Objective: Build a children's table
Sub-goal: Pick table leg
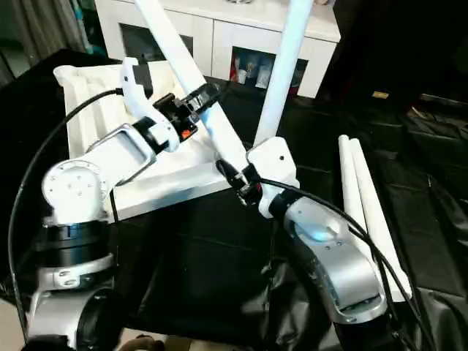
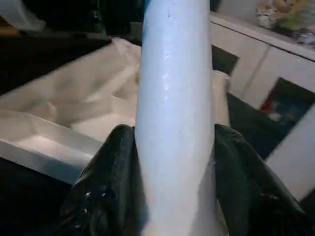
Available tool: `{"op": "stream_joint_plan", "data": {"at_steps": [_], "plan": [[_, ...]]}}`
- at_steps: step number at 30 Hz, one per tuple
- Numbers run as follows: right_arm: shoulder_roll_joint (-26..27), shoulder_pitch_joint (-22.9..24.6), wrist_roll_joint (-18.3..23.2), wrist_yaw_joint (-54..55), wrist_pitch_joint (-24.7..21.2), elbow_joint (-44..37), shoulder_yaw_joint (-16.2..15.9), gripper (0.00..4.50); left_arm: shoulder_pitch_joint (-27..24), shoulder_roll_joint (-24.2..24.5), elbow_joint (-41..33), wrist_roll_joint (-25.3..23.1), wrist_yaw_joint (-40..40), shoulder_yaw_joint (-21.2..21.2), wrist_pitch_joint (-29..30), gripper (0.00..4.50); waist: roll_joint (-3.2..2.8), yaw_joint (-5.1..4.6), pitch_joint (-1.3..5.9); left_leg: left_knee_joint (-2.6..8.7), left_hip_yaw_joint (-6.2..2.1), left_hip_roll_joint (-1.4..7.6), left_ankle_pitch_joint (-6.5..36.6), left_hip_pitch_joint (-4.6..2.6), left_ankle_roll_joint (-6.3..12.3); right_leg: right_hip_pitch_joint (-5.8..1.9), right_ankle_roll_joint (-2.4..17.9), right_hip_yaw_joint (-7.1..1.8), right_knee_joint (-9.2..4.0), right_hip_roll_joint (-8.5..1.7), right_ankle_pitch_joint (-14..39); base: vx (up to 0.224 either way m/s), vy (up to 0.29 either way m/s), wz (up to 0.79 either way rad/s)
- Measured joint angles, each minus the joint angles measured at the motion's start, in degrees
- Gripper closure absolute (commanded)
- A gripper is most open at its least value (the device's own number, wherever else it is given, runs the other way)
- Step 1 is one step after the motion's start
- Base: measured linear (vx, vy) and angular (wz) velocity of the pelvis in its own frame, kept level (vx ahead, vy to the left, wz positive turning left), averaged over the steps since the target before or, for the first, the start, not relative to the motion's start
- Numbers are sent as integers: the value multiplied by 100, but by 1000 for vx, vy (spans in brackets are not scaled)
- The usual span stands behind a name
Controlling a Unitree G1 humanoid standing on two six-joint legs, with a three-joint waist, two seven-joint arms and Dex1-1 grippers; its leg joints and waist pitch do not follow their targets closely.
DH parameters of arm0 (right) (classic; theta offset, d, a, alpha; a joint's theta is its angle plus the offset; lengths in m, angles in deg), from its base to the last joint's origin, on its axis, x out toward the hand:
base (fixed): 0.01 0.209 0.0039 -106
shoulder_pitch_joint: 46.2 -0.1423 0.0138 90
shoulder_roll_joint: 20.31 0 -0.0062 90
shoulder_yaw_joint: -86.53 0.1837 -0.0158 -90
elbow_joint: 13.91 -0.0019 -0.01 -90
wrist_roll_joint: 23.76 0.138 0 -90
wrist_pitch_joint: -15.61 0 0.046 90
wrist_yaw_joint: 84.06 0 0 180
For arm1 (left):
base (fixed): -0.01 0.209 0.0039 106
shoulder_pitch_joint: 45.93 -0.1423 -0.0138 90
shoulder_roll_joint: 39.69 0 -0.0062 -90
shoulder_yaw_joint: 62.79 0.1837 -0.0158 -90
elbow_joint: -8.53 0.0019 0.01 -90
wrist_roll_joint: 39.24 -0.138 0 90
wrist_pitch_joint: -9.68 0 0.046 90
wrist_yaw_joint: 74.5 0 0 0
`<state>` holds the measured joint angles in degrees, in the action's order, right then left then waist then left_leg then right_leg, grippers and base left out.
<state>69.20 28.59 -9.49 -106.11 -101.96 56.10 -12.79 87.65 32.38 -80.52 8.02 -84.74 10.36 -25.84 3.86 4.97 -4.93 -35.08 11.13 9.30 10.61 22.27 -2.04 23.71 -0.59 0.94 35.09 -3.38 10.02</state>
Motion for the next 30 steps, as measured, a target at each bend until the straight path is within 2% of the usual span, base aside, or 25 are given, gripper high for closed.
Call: {"op": "stream_joint_plan", "data": {"at_steps": [4,5,9,12,17,24,30], "plan": [[-27,124,1316,-601,-629,-452,439,186,-80,793,-124,338,-1522,683,432,268,2,28,2,-1,1,0,0,0,5,-1,0,0,3,0,1,0,0,0],[-127,141,1688,-765,-916,-498,564,186,-80,939,-138,355,-1860,844,426,268,10,37,7,-5,2,0,-1,0,10,-4,1,0,4,-1,0,0,0,0],[-460,433,2630,-1162,-1798,-656,886,186,-80,1441,-138,260,-2764,1182,381,268,33,22,20,-12,3,2,-8,-21,11,-22,5,-1,9,-1,-7,0,0,0],[-436,516,3222,-1208,-2158,-671,1061,186,-72,1617,-138,241,-3238,1279,292,268,48,5,31,-12,3,7,-19,-32,-7,-25,-18,2,13,-1,3,0,0,0],[-418,464,3730,-1102,-2415,-687,1317,186,20,1624,-61,261,-3636,1305,127,268,75,14,49,-13,4,10,-30,-35,-25,-30,-22,3,13,-1,1,0,0,0],[-468,454,4094,-965,-2727,-790,1445,240,87,1557,131,438,-3906,1206,35,268,90,24,59,-21,4,11,-34,-30,-31,-35,-24,3,14,-2,-1,0,0,0],[-474,409,4231,-861,-2813,-860,1445,253,95,1507,150,493,-3952,1154,43,268,105,23,69,-21,4,14,-34,-30,-31,-34,-24,6,16,-2,-3,0,0,0]]}}
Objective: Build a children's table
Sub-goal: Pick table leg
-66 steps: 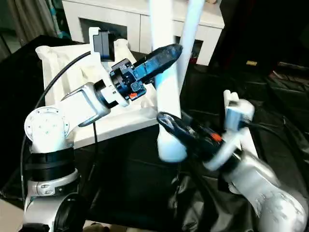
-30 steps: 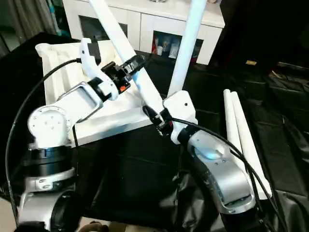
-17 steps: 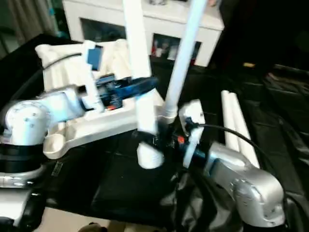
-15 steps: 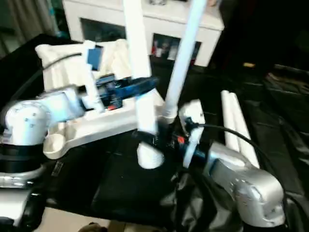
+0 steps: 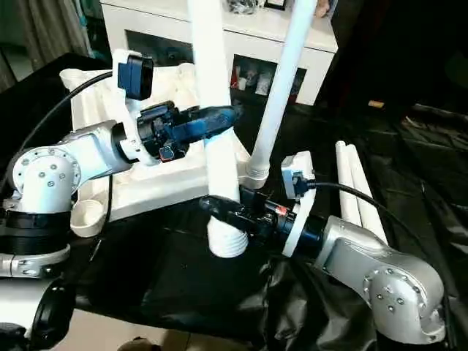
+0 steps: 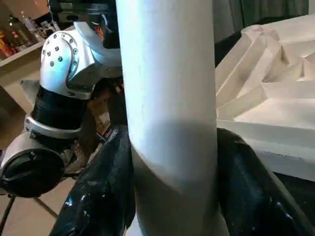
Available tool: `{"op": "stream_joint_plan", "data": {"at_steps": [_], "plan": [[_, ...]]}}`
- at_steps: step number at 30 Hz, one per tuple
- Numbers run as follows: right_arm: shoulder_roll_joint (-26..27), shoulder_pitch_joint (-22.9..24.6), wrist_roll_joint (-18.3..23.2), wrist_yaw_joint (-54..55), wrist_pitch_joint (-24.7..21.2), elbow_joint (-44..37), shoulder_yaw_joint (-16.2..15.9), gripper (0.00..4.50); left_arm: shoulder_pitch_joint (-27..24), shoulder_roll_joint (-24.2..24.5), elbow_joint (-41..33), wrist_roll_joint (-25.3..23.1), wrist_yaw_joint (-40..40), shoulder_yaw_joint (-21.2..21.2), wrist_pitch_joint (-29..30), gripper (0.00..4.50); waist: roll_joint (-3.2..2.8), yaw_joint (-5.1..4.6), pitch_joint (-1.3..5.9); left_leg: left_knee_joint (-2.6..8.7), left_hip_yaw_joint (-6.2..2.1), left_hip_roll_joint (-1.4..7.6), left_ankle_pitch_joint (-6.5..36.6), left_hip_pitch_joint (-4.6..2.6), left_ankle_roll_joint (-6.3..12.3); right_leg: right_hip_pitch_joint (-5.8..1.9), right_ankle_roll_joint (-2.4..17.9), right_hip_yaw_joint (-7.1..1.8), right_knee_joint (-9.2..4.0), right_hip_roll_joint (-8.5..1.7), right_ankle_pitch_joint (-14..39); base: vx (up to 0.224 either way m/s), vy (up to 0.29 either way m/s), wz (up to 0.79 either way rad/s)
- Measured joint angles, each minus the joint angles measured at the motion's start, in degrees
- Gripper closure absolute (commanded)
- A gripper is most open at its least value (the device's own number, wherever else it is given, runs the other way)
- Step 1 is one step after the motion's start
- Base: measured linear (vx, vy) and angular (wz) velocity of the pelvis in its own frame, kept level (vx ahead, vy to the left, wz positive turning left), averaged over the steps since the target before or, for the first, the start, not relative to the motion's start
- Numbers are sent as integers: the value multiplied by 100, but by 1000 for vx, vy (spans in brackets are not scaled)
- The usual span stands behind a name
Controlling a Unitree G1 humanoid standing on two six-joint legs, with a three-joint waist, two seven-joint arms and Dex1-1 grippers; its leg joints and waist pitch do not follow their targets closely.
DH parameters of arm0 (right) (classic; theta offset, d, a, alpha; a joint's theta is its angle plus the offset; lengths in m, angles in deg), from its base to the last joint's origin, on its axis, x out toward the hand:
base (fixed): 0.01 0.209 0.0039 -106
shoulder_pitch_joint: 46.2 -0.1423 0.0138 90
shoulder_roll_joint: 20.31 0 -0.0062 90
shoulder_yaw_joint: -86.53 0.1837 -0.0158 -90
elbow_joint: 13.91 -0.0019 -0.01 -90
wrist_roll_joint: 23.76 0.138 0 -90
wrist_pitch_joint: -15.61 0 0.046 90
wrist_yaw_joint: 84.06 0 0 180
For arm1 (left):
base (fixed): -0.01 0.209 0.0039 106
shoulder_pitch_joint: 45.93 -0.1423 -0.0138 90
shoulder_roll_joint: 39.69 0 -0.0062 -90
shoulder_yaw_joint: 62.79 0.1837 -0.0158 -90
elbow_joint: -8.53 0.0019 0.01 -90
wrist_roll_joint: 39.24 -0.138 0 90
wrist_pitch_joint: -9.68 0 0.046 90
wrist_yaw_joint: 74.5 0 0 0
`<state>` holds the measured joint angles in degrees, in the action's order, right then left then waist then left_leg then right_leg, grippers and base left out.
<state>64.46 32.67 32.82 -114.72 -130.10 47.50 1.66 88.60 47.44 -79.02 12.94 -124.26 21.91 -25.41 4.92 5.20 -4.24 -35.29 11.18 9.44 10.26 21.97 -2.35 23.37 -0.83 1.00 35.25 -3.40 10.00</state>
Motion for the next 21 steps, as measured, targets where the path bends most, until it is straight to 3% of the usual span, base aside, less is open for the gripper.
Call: {"op": "stream_joint_plan", "data": {"at_steps": [11,14,21], "plan": [[238,-164,-201,288,208,48,-75,255,-1,-115,5,-17,342,-187,-126,268,1,2,0,0,0,2,0,2,-1,1,1,3,3,0,-1,0,0,0],[373,-284,-414,493,346,168,-99,257,16,-284,32,-210,857,-256,-292,198,13,7,9,-1,0,3,-1,3,-2,-1,1,3,2,0,-1,0,0,0],[632,-514,-1017,1153,709,410,-153,263,18,-643,-3,-918,2044,-104,-531,150,23,-9,15,-6,0,3,-2,9,-4,-2,-3,2,0,0,-2,0,0,0]]}}
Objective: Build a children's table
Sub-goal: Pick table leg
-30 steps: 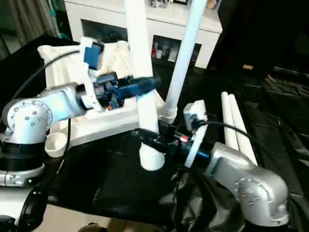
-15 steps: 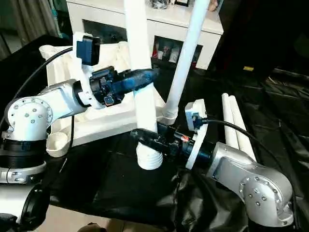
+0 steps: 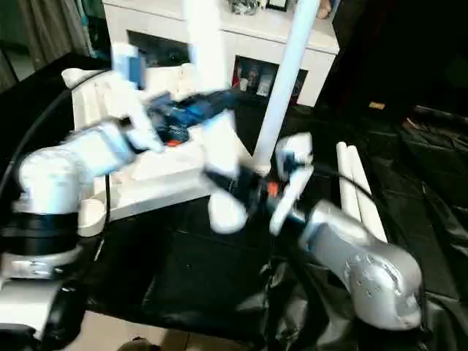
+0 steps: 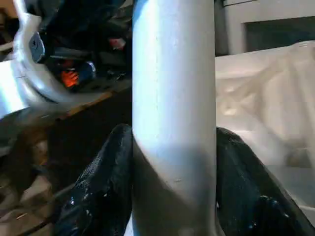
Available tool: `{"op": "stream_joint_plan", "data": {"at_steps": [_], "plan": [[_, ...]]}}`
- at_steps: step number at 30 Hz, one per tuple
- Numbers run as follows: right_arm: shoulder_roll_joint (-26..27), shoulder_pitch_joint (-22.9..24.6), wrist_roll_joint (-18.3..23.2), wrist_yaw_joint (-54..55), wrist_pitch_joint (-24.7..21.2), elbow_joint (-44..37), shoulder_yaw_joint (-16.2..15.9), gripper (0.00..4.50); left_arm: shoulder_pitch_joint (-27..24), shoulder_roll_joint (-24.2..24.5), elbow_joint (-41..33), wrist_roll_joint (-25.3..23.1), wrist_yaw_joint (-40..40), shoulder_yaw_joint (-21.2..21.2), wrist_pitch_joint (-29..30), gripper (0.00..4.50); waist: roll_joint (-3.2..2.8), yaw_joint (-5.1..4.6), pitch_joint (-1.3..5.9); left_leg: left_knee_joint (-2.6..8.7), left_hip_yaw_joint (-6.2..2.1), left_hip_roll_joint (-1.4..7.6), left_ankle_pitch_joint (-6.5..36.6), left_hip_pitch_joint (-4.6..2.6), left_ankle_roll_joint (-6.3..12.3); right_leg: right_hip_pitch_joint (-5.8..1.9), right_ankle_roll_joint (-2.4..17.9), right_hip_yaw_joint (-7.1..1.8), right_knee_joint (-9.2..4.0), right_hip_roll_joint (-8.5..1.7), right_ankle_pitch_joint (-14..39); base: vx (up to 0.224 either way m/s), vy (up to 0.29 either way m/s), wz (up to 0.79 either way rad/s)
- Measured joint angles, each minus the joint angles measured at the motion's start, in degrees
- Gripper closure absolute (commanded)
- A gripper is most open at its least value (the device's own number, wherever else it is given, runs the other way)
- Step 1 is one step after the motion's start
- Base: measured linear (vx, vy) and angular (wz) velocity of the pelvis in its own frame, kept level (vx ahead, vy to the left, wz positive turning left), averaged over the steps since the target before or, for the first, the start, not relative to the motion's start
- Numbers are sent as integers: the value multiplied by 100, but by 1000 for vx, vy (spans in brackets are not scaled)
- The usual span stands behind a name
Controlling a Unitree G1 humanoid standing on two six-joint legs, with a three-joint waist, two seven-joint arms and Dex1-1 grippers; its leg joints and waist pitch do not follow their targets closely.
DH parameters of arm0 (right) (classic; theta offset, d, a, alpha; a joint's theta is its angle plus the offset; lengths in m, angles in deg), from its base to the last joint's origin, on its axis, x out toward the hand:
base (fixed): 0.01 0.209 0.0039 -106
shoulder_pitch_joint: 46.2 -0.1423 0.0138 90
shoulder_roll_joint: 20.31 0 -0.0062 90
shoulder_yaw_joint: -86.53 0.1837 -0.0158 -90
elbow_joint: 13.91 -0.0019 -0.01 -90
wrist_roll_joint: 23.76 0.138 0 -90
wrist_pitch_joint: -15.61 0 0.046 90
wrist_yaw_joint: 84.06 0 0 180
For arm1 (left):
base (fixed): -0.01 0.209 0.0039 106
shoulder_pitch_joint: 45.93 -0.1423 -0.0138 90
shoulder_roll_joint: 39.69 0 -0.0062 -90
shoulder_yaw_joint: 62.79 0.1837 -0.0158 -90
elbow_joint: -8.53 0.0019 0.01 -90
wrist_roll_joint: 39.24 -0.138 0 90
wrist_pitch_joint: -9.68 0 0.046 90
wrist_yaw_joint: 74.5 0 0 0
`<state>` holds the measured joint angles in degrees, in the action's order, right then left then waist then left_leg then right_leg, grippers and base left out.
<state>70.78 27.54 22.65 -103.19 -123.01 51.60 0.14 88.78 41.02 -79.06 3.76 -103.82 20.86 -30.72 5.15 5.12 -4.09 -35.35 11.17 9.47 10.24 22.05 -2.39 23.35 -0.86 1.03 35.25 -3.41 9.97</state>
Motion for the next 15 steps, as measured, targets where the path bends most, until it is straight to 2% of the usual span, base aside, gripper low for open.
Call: {"op": "stream_joint_plan", "data": {"at_steps": [4,6,15], "plan": [[10,-101,-456,92,197,55,-286,264,-52,-343,-79,-18,585,-75,21,150,0,-8,0,0,0,2,0,1,0,1,-3,2,1,1,-2,0,0,0],[16,-215,-651,120,279,61,-480,264,-144,-508,-81,-32,841,-74,17,176,0,-8,0,0,-1,4,1,2,1,1,-3,3,0,1,-1,0,0,0],[71,-269,-939,183,429,206,-661,264,-183,-590,-92,-62,1137,-128,23,245,16,-3,-1,0,-1,4,1,6,2,3,-6,4,-2,2,-2,0,0,0]]}}
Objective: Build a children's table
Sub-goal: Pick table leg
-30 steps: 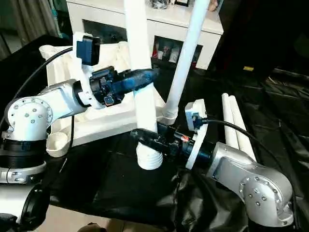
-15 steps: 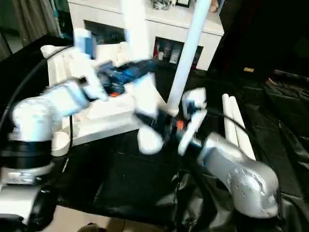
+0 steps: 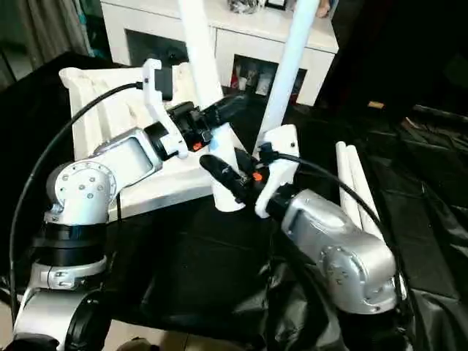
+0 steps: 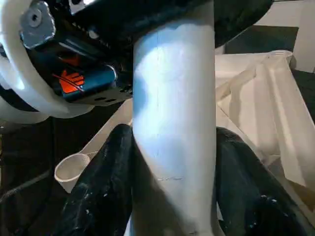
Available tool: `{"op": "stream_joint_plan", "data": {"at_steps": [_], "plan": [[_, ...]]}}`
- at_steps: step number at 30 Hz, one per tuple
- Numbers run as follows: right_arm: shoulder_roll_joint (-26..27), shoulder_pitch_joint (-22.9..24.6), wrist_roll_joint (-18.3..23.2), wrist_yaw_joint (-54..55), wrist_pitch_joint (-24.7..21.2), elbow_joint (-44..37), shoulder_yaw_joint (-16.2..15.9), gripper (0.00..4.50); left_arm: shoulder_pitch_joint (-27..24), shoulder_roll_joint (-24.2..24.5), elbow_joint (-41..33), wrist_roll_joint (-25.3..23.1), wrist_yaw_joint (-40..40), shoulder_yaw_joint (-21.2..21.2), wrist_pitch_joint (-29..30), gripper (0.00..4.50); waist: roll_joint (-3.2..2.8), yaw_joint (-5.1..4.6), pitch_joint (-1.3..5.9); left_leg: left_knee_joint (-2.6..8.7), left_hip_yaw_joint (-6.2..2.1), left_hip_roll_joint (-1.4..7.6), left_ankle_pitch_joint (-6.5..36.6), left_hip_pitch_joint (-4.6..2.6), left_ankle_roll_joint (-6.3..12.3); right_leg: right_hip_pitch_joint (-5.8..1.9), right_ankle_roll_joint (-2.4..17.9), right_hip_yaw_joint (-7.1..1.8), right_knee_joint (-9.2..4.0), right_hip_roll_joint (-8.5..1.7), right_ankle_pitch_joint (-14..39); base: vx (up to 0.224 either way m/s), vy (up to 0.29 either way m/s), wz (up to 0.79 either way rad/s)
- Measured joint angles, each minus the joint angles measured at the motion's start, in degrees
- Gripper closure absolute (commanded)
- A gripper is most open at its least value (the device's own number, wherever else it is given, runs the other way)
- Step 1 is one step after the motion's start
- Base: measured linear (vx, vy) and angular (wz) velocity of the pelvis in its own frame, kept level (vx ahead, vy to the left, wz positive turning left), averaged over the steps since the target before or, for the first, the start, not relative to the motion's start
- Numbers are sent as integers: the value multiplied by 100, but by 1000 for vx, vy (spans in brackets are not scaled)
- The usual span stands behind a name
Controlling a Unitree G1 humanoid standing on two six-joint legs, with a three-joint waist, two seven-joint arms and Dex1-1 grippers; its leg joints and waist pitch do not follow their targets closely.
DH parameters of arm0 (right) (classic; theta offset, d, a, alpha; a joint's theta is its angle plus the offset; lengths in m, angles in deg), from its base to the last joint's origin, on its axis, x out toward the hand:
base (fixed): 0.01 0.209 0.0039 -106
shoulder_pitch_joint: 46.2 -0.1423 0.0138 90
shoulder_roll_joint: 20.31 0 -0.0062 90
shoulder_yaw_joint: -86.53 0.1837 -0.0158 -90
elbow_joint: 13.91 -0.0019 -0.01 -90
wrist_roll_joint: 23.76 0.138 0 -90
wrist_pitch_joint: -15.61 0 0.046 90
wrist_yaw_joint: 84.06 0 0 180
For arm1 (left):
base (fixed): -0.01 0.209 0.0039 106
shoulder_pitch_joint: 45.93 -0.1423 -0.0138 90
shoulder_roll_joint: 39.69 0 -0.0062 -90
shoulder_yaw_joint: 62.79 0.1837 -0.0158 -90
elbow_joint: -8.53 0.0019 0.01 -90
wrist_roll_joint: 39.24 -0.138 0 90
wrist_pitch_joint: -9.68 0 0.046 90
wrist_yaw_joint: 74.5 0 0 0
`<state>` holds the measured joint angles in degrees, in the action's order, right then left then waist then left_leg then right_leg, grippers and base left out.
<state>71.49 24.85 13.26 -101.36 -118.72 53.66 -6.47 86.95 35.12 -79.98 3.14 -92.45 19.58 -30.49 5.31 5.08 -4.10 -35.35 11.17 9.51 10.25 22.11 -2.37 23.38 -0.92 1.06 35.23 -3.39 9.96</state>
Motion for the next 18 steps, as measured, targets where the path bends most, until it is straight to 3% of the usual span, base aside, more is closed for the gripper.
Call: {"op": "stream_joint_plan", "data": {"at_steps": [5,7,10,14,18], "plan": [[1,-22,-166,-24,107,5,-89,264,0,66,-1,51,-35,-24,0,257,0,-3,0,0,0,1,0,-1,-1,0,-5,0,1,0,-3,0,0,0],[24,-21,-124,-49,113,15,-83,208,0,110,-5,73,-92,-17,3,257,0,-2,0,0,0,1,0,0,0,0,-6,0,0,0,-4,0,0,0],[-14,60,547,-351,-173,-22,180,183,0,557,-55,138,-781,162,71,257,0,1,0,0,0,0,1,-1,1,1,-7,0,-1,0,-3,0,0,0],[-641,346,1502,-1249,-660,-291,518,164,-72,1205,-307,491,-2218,376,265,259,1,35,0,0,1,-1,7,1,12,-2,-7,0,-7,0,-3,0,0,0],[-979,612,1904,-1895,-921,-400,536,143,-121,1470,-572,825,-3208,537,366,259,1,44,1,0,3,0,6,-5,10,-3,-5,-2,-1,0,-4,0,0,0]]}}
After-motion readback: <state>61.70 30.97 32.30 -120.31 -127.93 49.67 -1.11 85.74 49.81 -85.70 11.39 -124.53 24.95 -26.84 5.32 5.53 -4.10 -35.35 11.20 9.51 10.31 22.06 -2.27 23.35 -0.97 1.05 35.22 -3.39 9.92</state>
